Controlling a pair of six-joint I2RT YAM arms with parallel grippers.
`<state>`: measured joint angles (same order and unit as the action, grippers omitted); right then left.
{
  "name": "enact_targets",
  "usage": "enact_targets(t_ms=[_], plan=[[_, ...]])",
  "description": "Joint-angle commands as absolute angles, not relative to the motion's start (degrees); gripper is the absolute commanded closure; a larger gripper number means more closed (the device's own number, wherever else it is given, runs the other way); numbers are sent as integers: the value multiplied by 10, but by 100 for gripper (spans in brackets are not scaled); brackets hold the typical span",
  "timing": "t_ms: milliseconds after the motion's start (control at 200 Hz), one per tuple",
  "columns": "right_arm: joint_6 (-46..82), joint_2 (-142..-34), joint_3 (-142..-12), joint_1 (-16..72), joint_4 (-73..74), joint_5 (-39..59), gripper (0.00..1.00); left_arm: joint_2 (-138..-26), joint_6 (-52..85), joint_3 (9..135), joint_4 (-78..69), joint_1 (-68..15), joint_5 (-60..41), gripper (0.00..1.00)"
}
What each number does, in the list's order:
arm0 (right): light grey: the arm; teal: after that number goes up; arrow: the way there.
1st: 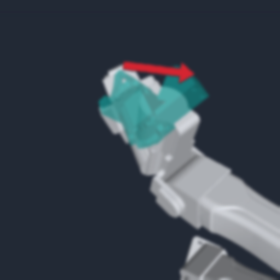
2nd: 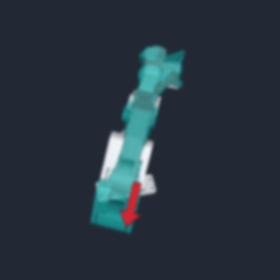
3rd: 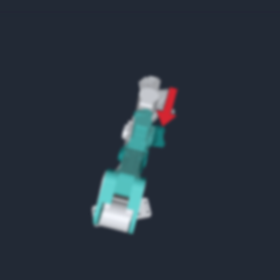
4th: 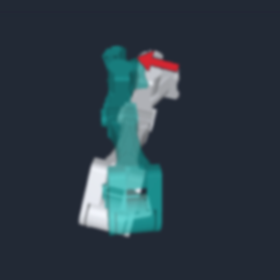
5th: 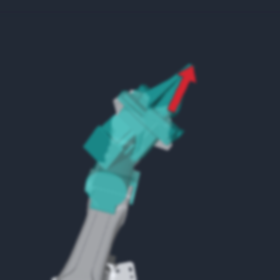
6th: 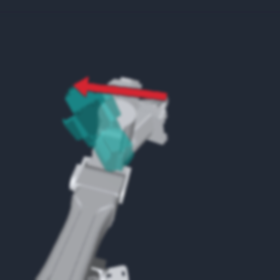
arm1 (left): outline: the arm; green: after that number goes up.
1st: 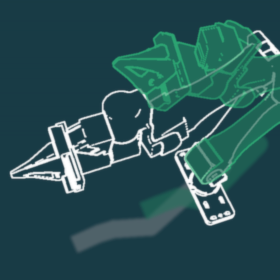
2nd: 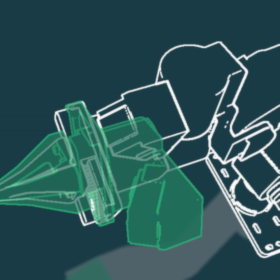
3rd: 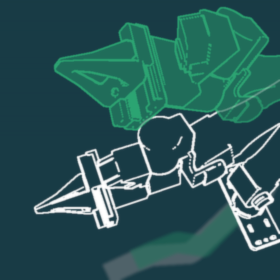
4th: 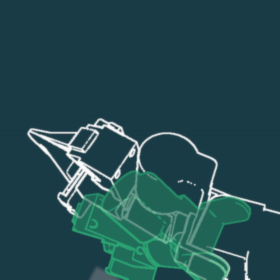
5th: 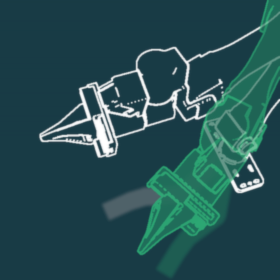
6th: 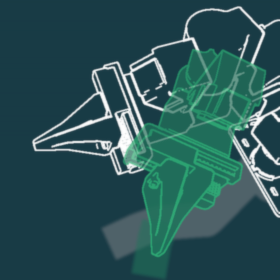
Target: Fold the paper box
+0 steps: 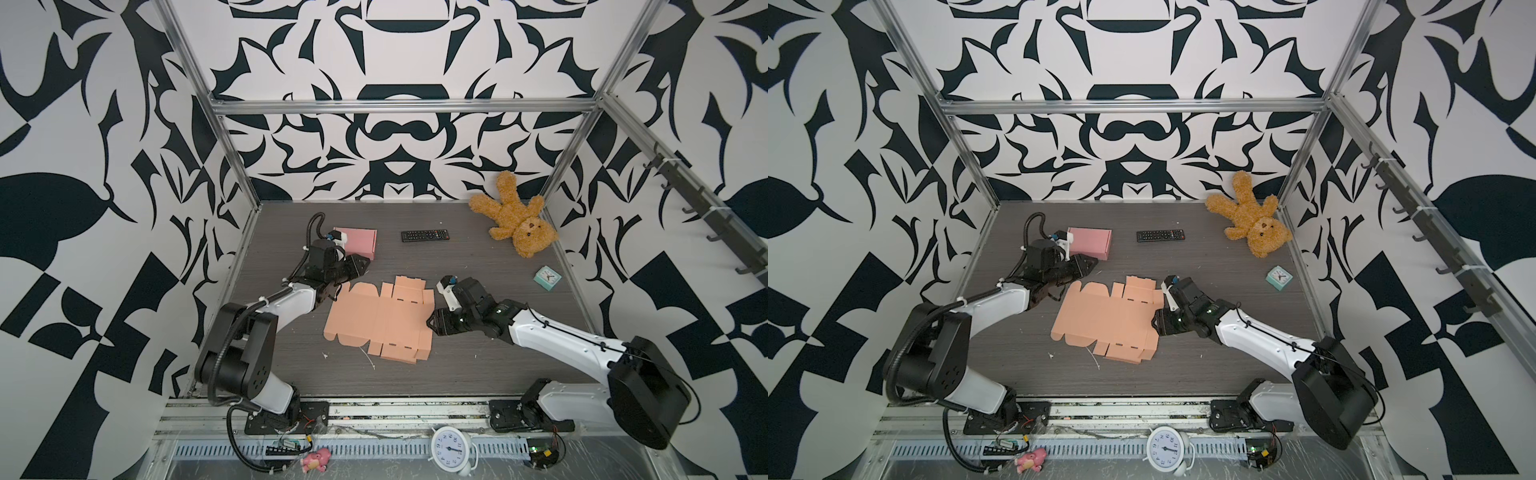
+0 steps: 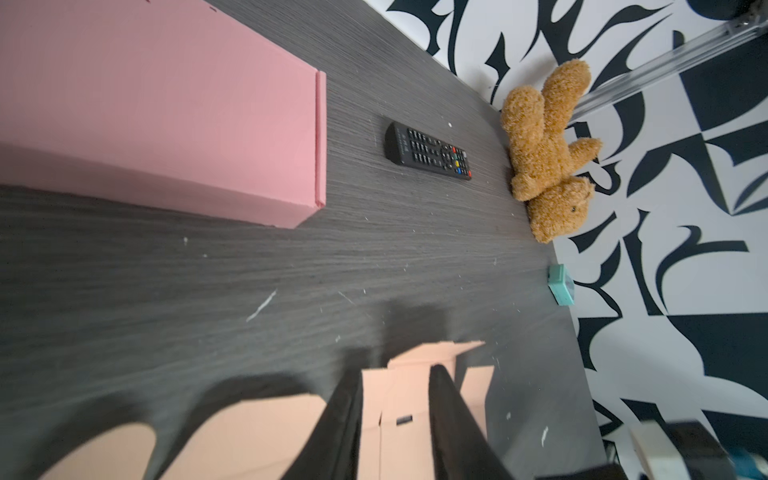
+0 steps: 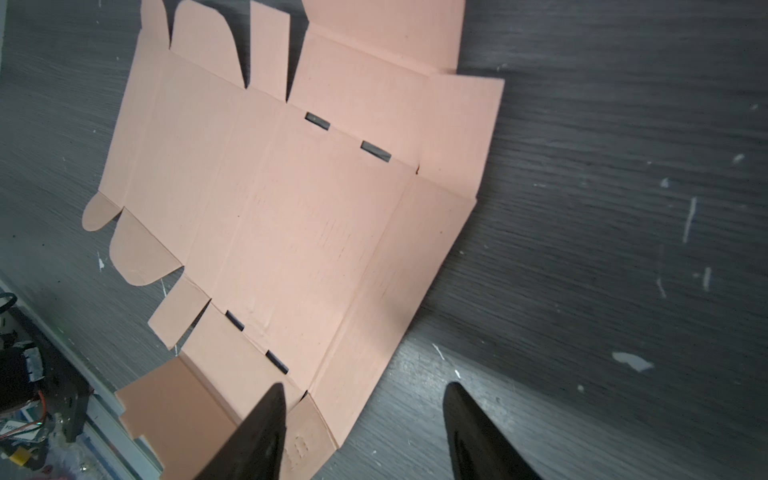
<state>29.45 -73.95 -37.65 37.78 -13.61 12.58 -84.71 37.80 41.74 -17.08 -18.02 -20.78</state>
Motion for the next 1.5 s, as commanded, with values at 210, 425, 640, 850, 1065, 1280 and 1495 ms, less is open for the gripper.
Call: enact_targets(t_ms=[210, 425, 640, 850, 1065, 1280, 1495], plan=[[332, -788, -361, 362, -57, 154, 40, -672, 391, 292, -132, -195, -288, 63], [349, -822, -349, 352, -17, 168, 40, -618, 393, 235, -104, -255, -280, 61], [360, -855, -344, 339, 23, 187, 42, -607, 400, 209, -109, -289, -258, 60], [360, -880, -347, 321, 46, 202, 47, -634, 390, 199, -121, -307, -242, 60], [362, -902, -355, 307, 68, 223, 56, -661, 386, 180, -120, -330, -223, 60], [360, -933, -378, 305, 77, 236, 74, -684, 389, 171, -126, -355, -200, 60], [331, -957, -411, 294, 54, 229, 80, -696, 403, 167, -134, -386, -181, 60]])
